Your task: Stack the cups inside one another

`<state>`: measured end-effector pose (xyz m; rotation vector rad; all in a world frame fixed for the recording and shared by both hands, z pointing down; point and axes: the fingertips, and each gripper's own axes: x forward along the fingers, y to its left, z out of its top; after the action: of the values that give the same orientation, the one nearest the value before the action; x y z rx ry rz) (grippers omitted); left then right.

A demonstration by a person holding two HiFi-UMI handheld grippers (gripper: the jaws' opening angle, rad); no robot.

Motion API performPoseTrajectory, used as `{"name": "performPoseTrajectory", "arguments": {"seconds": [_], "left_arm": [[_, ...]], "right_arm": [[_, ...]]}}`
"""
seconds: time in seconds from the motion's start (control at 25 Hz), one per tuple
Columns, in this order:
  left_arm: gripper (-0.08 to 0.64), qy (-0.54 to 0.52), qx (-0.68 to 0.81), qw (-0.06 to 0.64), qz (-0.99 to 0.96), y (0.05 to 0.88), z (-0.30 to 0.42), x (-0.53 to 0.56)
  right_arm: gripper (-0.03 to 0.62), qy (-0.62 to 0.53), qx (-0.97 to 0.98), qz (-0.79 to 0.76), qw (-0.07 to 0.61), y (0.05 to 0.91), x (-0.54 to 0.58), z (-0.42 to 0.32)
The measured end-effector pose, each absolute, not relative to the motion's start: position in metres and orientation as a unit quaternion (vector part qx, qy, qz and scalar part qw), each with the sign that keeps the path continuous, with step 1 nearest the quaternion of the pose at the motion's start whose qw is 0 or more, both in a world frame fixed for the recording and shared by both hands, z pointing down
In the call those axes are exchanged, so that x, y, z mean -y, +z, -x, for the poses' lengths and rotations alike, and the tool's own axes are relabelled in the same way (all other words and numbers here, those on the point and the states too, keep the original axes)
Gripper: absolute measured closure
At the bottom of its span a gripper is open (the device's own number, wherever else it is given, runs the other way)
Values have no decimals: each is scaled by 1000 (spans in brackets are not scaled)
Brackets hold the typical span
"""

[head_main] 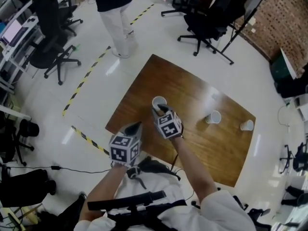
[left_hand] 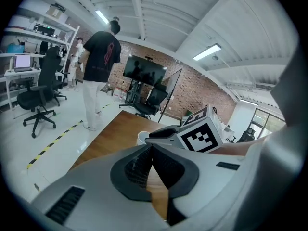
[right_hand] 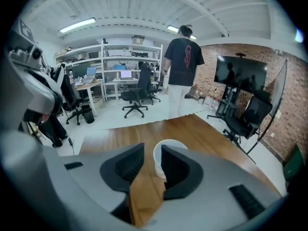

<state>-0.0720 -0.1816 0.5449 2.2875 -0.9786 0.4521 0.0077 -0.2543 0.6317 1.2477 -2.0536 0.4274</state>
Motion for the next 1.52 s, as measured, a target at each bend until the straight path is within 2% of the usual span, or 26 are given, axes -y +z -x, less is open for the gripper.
{"name": "performPoseTrajectory", "arguments": {"seconds": [0.68,1.2,1.52], "left_arm": [[561,179,389,308,-850,555,82,183],[561,187,386,306,-850,557,84,187],[561,192,368,298,-859,555,77,188]], "right_arm": [[495,180,772,-469,389,668,274,0],[554,163,777,-468,387,659,282,8],[557,188,769,-483,373,653,270,-4]]}}
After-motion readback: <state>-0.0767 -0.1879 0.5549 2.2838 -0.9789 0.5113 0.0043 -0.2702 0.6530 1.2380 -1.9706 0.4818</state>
